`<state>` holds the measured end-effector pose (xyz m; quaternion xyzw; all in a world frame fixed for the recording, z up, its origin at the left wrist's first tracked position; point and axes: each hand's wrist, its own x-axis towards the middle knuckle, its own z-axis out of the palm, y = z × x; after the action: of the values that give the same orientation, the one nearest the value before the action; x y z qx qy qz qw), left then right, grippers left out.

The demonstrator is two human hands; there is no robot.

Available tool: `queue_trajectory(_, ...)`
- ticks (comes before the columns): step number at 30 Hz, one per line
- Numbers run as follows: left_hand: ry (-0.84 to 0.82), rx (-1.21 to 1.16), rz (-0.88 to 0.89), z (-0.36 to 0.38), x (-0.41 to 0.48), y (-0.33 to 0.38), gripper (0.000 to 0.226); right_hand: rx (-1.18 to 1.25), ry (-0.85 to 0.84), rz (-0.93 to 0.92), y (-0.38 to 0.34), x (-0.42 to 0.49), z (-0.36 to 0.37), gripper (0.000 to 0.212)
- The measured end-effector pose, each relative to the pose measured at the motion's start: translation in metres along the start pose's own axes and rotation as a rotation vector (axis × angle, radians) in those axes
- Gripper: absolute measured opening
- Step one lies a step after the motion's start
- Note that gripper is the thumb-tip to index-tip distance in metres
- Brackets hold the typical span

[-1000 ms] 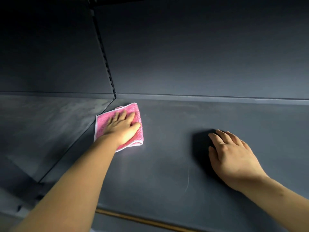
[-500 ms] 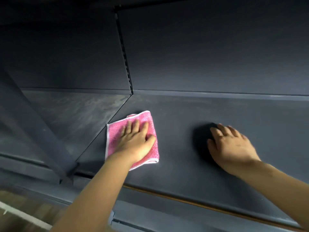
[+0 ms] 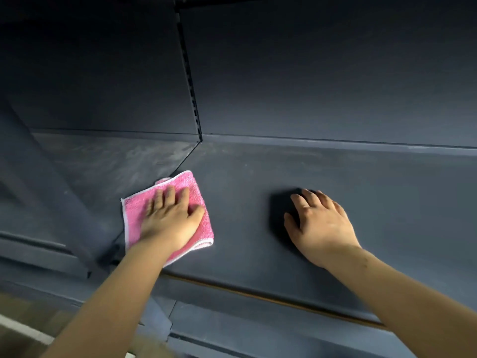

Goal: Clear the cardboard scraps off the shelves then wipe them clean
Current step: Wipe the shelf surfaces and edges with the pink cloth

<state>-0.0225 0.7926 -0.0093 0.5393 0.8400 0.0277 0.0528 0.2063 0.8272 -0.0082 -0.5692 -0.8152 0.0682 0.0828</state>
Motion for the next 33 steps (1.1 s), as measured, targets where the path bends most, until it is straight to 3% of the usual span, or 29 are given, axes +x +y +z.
queue_trajectory(15,-0.010,0.005,0.017,0.003,-0.032,0.005,0.058,-0.018,0.004,0.006,-0.002,0.000,-0.001,0.049)
queue_trajectory(21,0.057,-0.058,0.160,0.016,-0.070,0.068,0.063,0.077,0.015,-0.017,0.002,-0.002,-0.002,0.044)
queue_trajectory(26,0.095,-0.134,0.333,0.032,-0.100,0.135,0.092,0.238,0.007,-0.065,0.018,-0.019,-0.015,0.045)
queue_trajectory(31,0.102,-0.163,0.454,0.037,-0.121,0.175,0.085,0.135,0.011,-0.184,0.065,-0.042,-0.029,0.052)
queue_trajectory(33,0.141,-0.161,0.511,0.036,-0.129,0.180,0.080,0.114,0.010,-0.268,0.073,-0.049,-0.031,0.069)
